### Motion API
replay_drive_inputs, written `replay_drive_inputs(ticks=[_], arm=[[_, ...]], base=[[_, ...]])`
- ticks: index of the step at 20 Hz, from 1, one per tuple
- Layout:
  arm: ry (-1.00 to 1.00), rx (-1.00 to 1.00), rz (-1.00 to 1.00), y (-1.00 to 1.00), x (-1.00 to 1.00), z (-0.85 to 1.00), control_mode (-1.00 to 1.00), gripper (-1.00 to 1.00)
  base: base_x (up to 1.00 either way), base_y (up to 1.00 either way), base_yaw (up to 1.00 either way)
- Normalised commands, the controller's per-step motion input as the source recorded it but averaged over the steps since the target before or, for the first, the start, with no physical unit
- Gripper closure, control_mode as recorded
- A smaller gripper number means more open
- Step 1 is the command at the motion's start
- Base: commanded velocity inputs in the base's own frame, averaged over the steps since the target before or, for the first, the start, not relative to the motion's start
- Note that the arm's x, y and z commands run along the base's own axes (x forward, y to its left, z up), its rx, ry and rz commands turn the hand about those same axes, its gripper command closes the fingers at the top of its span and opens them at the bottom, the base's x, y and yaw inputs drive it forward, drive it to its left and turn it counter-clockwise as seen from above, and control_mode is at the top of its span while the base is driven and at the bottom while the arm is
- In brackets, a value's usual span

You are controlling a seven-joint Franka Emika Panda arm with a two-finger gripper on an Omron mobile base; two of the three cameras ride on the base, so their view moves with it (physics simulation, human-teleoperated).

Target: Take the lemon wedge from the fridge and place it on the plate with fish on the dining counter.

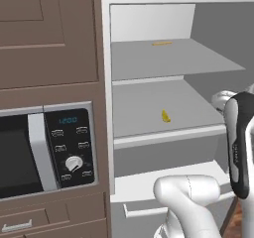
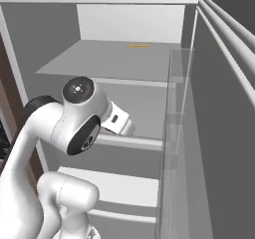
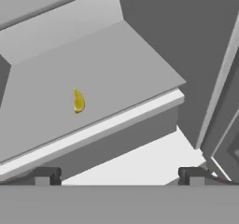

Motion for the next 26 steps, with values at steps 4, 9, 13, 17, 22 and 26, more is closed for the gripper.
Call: replay_drive_inputs(ticks=[4,9,13,17,22,26], arm=[[0.0,-0.07,0.01,0.89,0.59,0.0,-1.0,-1.0],[0.0,-0.01,0.07,0.6,0.13,0.0,-1.0,-1.0],[0.0,-0.01,0.08,0.43,0.15,0.0,-1.0,-1.0],[0.08,-0.01,0.03,0.22,0.18,-0.23,-1.0,-1.0],[0.07,-0.12,0.01,0.07,0.2,-0.32,-1.0,-1.0],[0.0,-0.1,0.0,0.0,0.26,-0.34,-1.0,-1.0]], base=[[0.0,0.0,0.0],[0.0,0.0,0.0],[0.0,0.0,0.0],[0.0,0.0,0.0],[0.0,0.0,0.0],[0.0,0.0,0.0]])
